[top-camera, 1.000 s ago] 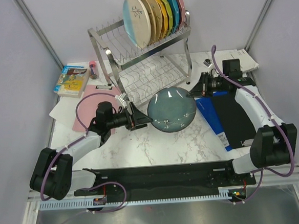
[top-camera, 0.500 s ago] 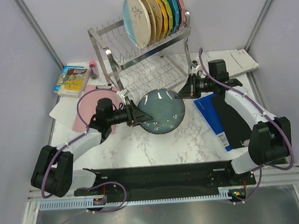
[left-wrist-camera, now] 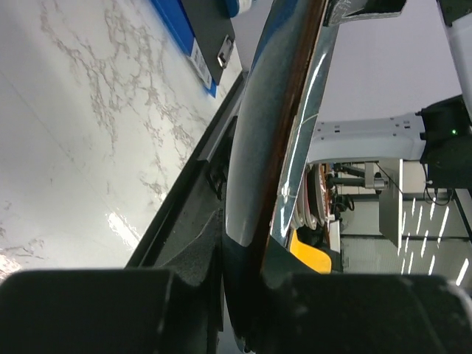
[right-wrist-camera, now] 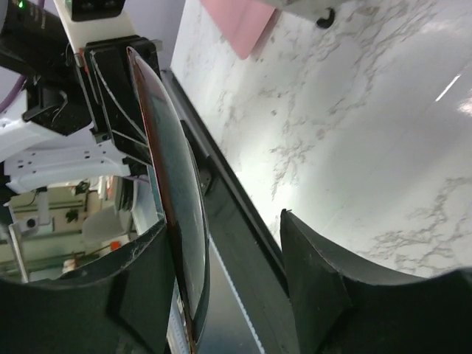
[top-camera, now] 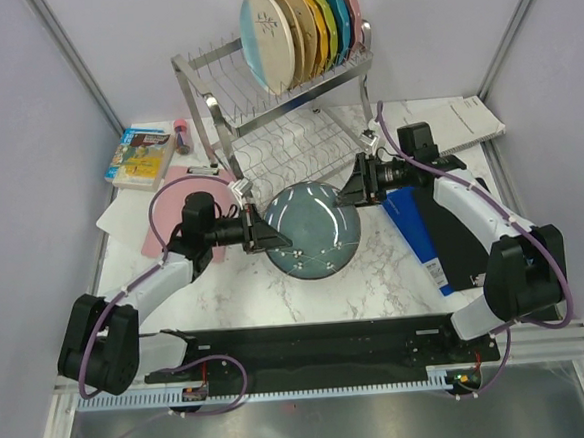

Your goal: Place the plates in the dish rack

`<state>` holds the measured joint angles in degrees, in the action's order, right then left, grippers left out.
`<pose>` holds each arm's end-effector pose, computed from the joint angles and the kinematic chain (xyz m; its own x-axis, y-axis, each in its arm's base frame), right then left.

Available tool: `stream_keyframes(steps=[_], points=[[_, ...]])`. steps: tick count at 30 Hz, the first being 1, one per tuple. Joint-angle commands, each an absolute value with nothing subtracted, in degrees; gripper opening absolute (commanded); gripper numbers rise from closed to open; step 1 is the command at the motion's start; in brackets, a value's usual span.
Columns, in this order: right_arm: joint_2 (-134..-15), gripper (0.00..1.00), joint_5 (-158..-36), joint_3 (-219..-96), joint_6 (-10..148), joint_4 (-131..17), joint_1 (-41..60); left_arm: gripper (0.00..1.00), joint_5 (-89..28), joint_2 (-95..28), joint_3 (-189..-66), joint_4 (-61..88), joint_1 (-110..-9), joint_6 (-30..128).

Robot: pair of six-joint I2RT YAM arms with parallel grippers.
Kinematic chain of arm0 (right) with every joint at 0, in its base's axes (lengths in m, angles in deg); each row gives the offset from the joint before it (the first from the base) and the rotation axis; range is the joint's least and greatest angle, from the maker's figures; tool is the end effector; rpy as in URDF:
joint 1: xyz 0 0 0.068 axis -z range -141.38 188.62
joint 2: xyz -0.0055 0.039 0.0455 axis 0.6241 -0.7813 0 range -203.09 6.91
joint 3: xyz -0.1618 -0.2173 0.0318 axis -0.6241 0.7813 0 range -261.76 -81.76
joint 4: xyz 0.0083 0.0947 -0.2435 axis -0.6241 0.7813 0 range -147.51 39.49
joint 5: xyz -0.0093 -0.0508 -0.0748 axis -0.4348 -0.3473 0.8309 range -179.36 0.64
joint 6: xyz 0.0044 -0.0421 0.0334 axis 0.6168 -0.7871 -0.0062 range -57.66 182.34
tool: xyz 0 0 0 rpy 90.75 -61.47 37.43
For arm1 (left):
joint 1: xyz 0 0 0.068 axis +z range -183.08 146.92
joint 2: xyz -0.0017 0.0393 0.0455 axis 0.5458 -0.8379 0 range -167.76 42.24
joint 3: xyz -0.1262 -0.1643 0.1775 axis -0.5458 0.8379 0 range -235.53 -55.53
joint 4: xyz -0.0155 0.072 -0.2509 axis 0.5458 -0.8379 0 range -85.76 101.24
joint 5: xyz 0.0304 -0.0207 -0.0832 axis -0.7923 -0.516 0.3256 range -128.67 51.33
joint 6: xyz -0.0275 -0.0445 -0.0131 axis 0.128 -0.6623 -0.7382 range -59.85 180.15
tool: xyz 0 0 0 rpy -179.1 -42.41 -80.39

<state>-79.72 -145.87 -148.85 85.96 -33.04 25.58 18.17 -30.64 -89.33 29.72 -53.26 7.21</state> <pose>0.3078 0.1018 0.2865 -0.9043 0.0175 -0.4266 -0.3781 0.4315 0.8191 0.2318 -0.1171 0.2250 -0.9365 -0.1209 -0.3291 0.2934 0.2433 -0.9245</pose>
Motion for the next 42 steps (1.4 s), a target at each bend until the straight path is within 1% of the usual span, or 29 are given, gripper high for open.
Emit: stream_keyframes(steps=[1,11,14,15,19,20,22,23,24,29,34,35,37,38,39,40,41,42], points=[[-78.6,0.64,-152.2,-147.5,81.9,-28.9,25.2,0.02,26.0,-25.7,-90.2,33.9,-53.2,11.0],[-79.2,0.63,-158.0,-149.3,79.9,-26.9,23.1,0.02,24.8,-28.8,-91.5,34.7,-52.2,10.5],[-77.6,0.59,-156.8,-148.8,80.1,-27.0,22.3,0.02,24.8,-29.6,-92.5,34.7,-52.2,10.8],[-77.4,0.56,-156.6,-148.6,80.3,-27.1,22.3,0.02,24.8,-29.7,-92.6,34.7,-52.2,10.8],[-77.0,0.55,-155.8,-147.4,82.0,-29.3,21.8,0.02,24.4,-30.1,-92.1,34.8,-52.2,10.8],[-77.1,0.51,-155.8,-147.4,82.3,-29.9,21.7,0.02,24.4,-30.1,-92.0,34.8,-52.2,10.9],[-77.3,0.48,-155.5,-147.6,82.6,-30.0,21.7,0.02,24.5,-30.0,-91.9,34.7,-52.3,11.0],[-77.3,0.44,-155.5,-147.8,82.6,-30.1,21.6,0.02,24.4,-30.0,-91.8,34.8,-52.3,11.1],[-77.4,0.43,-155.4,-147.6,83.0,-30.3,21.5,0.02,24.1,-30.0,-91.8,34.8,-52.3,11.3],[-77.7,0.42,-154.8,-146.3,87.2,-36.1,20.0,0.02,23.6,-30.3,-91.6,35.6,-52.3,11.4],[-78.7,0.45,-154.1,-146.7,87.6,-36.3,19.5,0.02,23.6,-30.2,-91.6,35.7,-52.2,11.4],[-79.0,0.36,-153.9,-146.8,87.7,-36.5,19.5,0.02,23.6,-30.2,-91.5,35.8,-52.3,11.4],[-79.2,0.25,-153.2,-147.2,87.5,-36.4,19.5,0.02,23.5,-29.9,-91.2,35.7,-52.3,11.5],[-79.1,0.15,-153.2,-147.2,87.3,-36.2,19.5,0.02,23.4,-29.8,-91.0,35.7,-52.2,11.5],[-79.0,0.08,-152.6,-147.4,87.0,-36.0,19.5,0.03,23.0,-29.8,-90.9,35.5,-52.2,11.5],[-78.6,0.01,-152.4,-148.2,86.6,-35.2,19.5,0.08,22.5,-29.7,-91.0,35.1,-52.2,11.6],[-78.0,0.00,-152.1,-148.6,85.2,-33.1,19.8,0.16,21.5,-29.0,-91.4,31.4,-52.2,12.8],[-77.6,0.00,-152.2,-149.1,84.6,-31.9,20.1,0.38,19.1,-28.7,-91.7,29.4,-52.2,13.7]])
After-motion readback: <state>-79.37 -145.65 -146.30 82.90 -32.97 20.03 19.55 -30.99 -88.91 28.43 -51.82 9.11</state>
